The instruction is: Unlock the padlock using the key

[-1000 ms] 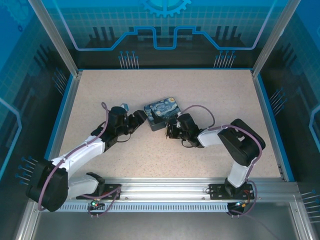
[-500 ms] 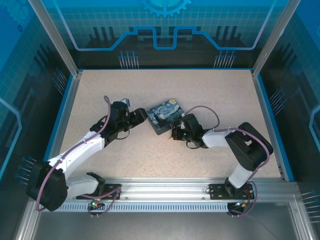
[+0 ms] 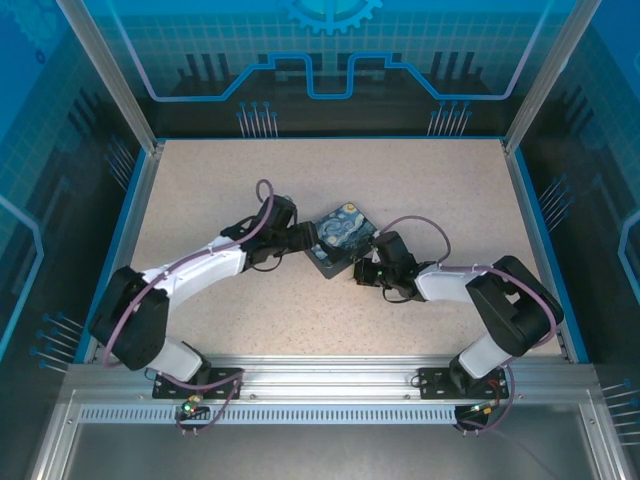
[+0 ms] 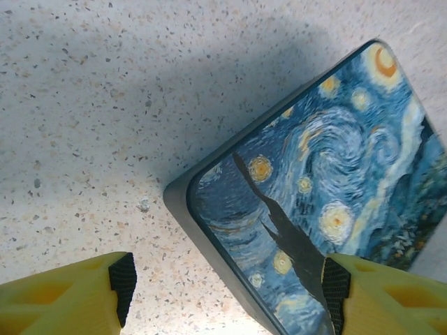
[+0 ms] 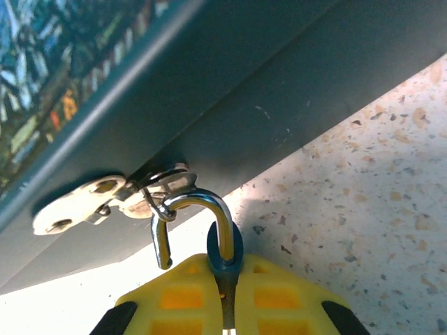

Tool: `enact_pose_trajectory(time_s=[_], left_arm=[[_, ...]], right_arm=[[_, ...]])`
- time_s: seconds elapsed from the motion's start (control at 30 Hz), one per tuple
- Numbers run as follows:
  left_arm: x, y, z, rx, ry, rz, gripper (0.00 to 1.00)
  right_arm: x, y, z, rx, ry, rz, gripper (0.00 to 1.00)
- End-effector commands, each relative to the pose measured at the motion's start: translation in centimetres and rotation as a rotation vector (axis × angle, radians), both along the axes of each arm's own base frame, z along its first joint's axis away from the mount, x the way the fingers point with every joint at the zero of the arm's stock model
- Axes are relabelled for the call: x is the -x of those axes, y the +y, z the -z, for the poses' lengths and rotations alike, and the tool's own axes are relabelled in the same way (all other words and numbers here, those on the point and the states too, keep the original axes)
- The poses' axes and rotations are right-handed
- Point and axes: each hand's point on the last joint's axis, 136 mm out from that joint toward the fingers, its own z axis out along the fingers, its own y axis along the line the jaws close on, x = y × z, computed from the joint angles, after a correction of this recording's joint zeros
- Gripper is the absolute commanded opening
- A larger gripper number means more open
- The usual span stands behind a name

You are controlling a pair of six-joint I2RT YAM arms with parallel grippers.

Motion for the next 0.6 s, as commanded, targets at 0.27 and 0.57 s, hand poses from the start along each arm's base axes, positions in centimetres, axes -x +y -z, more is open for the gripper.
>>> enact_pose_trajectory(time_s=[0.27,0.57], left_arm=[[0.4,-1.4,2.1,-0.173,0.002,0.079,0.73],[1.1,-2.2,3.6,-0.248,0.015,0.117,0.73]], right_arm=[[1.1,-2.2,1.4,-0.023,0.072,0.086,0.0],[0.8,-2.1,1.0,-0.044,0.078,0.102,0.0]])
